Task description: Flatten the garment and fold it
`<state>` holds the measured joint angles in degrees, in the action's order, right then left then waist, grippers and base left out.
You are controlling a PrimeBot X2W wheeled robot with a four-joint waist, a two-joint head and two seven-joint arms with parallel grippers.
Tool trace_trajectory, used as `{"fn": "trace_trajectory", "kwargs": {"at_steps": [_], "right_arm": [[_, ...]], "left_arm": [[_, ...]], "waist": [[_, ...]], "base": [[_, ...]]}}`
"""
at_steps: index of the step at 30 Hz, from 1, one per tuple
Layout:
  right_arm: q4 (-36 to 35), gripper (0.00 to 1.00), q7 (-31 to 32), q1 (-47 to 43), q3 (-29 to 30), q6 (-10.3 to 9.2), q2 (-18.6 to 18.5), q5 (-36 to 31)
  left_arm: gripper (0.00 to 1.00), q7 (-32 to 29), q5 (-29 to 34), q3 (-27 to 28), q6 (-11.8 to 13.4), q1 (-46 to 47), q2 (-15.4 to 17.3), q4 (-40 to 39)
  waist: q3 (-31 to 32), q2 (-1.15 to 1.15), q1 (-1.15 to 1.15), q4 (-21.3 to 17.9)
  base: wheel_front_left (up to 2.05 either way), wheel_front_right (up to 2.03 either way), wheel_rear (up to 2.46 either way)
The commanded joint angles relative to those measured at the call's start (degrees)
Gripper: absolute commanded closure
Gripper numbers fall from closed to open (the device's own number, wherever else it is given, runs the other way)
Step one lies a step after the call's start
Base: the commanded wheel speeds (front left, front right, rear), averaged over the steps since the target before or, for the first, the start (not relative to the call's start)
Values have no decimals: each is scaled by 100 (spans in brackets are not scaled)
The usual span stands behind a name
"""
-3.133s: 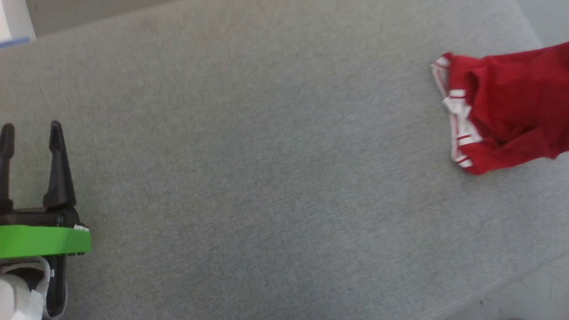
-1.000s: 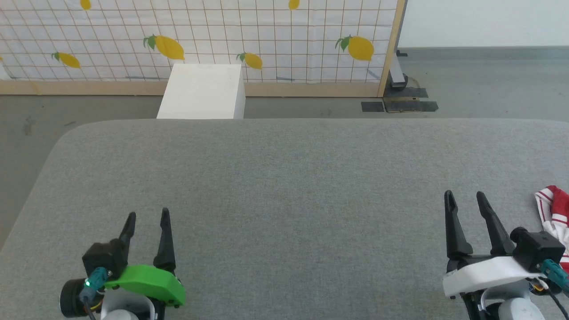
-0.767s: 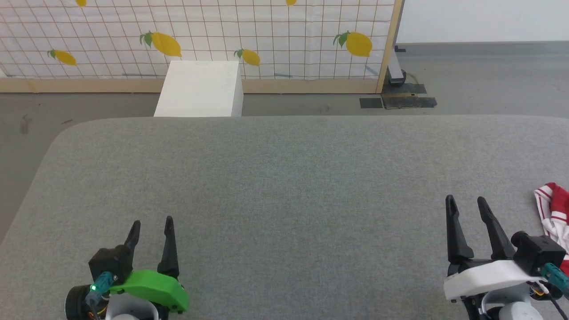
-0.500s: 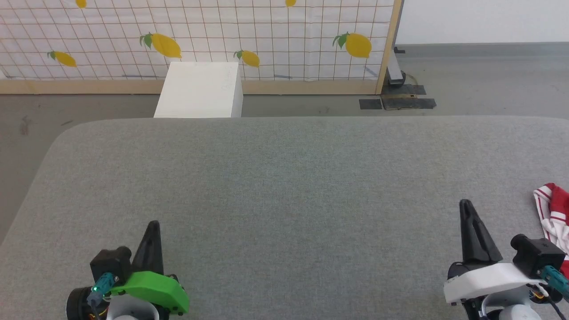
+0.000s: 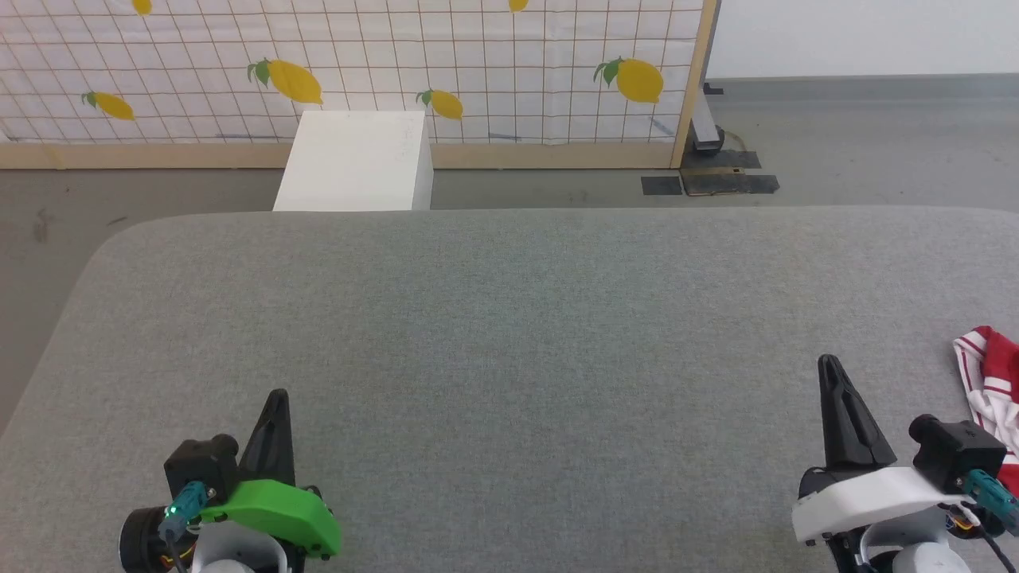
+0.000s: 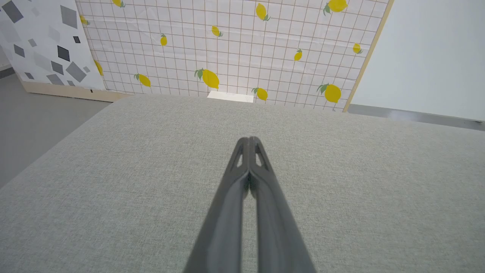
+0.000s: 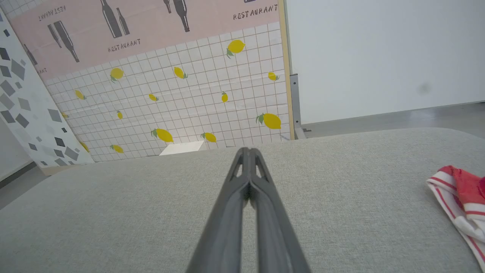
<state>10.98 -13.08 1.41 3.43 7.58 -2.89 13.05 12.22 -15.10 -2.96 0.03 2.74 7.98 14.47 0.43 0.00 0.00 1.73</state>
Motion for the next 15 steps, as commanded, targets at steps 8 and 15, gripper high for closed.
{"fn": "trace_trajectory", "kwargs": {"at_steps": [8, 15], "right_arm": [[-117, 100, 111, -26, -39, -2, 0, -152], [-185, 100, 193, -34, -59, -2, 0, -231]], "left_arm": [[100, -103, 191, 29, -1, -50, -60, -135], [100, -180, 281, 47, -1, -65, -91, -225]], "waist": [[-3, 0, 0, -13], [-6, 0, 0, -24]], "base": [[0, 0, 0], [0, 0, 0]]}}
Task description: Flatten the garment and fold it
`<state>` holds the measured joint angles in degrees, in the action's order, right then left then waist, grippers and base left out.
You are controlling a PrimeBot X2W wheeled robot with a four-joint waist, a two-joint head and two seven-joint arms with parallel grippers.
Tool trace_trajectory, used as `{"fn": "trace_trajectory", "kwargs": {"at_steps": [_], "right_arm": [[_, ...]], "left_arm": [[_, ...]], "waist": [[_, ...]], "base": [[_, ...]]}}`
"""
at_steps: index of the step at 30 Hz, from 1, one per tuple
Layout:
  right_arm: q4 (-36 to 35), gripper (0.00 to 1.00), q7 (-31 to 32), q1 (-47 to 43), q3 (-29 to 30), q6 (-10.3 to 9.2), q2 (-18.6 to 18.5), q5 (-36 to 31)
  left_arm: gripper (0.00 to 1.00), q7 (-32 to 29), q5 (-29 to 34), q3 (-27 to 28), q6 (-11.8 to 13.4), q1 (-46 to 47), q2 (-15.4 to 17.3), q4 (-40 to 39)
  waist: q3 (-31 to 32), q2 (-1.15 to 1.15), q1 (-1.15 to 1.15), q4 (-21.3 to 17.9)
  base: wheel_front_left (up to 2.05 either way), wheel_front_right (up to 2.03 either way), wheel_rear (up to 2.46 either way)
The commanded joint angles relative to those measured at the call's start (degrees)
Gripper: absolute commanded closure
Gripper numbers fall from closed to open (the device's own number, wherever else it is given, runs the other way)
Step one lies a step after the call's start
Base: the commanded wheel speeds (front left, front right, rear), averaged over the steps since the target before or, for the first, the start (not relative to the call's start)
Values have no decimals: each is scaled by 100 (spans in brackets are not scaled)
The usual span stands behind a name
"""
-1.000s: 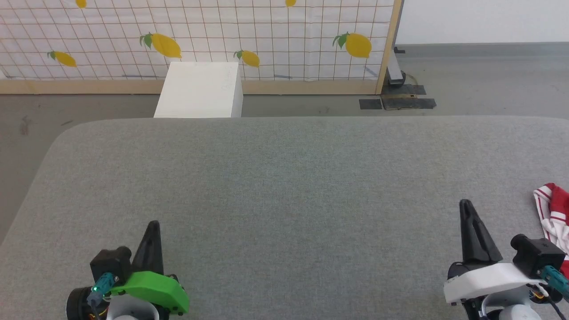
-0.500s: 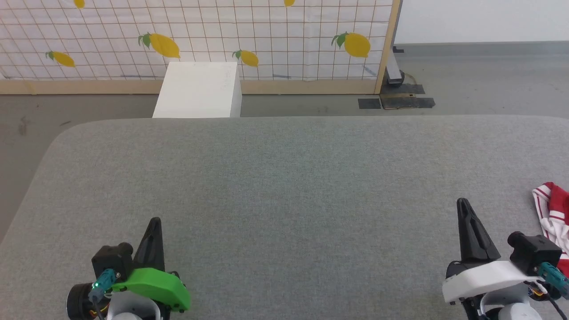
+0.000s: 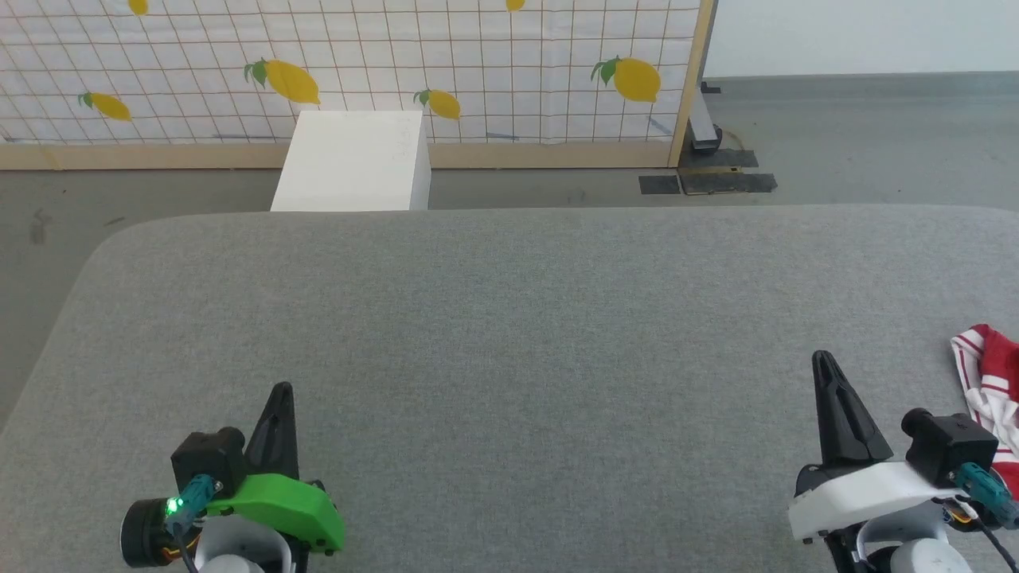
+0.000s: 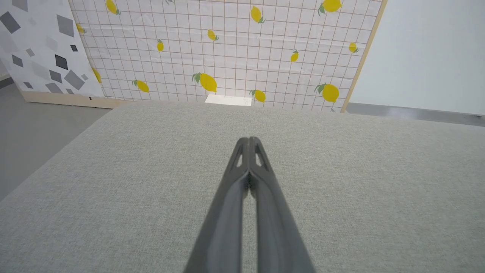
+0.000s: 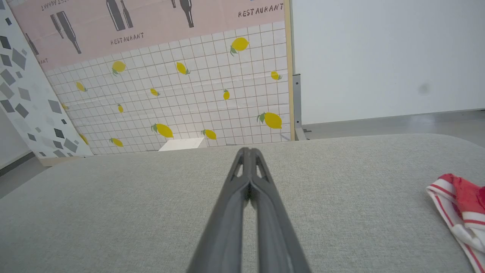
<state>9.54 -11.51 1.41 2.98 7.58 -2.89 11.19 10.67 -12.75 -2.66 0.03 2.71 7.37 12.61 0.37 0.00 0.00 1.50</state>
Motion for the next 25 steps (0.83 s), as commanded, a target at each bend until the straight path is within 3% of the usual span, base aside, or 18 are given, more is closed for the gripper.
{"fn": "trace_trajectory", "kwargs": {"at_steps": [1, 25], "right_arm": [[-49, 100, 46, -35, -17, -2, 0, -55], [-295, 100, 346, -64, -93, -4, 1, -344]], "left_arm": [[100, -35, 58, 20, -1, -64, -33, -49], [100, -315, 388, 87, -1, -120, -146, -378]], "waist": [[-1, 0, 0, -2], [-11, 0, 0, -42]], "base": [[0, 0, 0], [0, 0, 0]]}}
